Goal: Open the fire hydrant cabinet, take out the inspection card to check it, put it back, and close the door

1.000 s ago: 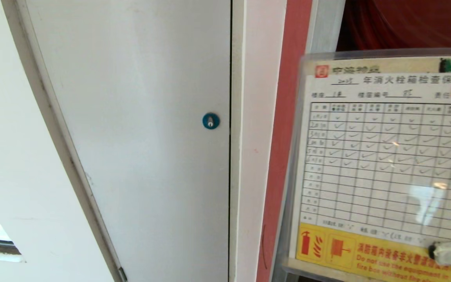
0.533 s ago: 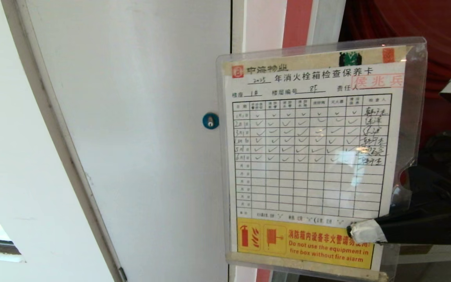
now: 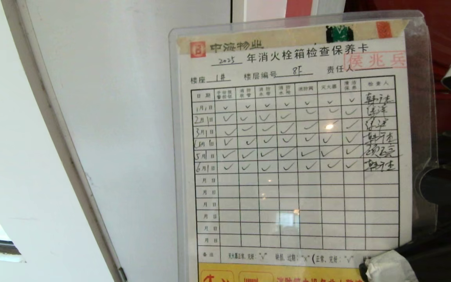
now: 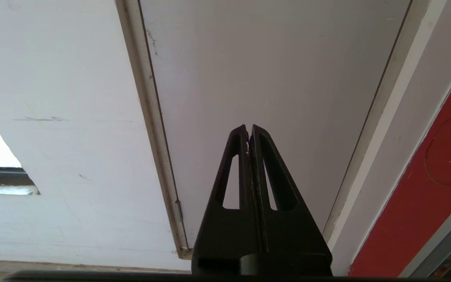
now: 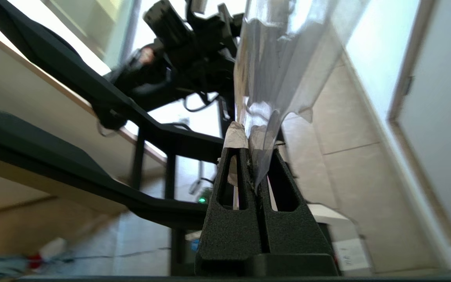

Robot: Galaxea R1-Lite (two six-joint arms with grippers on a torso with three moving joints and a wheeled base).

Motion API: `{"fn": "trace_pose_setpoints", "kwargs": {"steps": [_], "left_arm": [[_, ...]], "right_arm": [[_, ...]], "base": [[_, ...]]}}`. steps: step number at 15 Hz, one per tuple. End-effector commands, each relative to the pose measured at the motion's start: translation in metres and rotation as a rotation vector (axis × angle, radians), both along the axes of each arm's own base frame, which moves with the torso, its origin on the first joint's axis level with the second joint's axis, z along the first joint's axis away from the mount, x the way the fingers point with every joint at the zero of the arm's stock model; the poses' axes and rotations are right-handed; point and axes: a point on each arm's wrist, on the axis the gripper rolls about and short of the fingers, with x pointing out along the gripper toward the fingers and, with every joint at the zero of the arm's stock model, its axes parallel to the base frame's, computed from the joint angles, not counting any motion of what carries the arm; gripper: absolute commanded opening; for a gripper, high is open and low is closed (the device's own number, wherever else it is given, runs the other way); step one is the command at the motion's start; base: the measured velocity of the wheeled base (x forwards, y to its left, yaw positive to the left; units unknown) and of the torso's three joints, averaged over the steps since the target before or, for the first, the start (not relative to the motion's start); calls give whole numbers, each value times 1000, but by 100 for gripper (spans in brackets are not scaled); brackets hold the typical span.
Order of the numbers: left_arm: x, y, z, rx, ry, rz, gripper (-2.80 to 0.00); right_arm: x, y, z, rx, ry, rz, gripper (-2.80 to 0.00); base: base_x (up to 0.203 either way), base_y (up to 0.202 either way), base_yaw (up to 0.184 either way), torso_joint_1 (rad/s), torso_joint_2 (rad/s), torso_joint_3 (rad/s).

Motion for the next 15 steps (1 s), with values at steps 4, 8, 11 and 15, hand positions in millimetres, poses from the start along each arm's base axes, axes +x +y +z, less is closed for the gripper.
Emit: {"fn": "trace_pose_setpoints", "kwargs": {"steps": [4, 8, 11, 15], "left_arm": [[0, 0, 0, 0, 0, 1, -280], [0, 0, 0, -1, 0, 1, -280], [0, 0, 0, -1, 0, 1, -280], [0, 0, 0, -1, 0, 1, -280]], "right_arm": [[-1, 2, -8, 50, 147, 1, -280], [-1, 2, -11, 58, 156, 36, -280], [-1, 2, -14, 54, 171, 60, -280], [2, 6, -17, 59, 188, 126, -280]], "base": [[0, 0, 0, 0, 0, 0], [0, 0, 0, 0, 0, 0], [0, 0, 0, 0, 0, 0], [0, 0, 0, 0, 0, 0]]}}
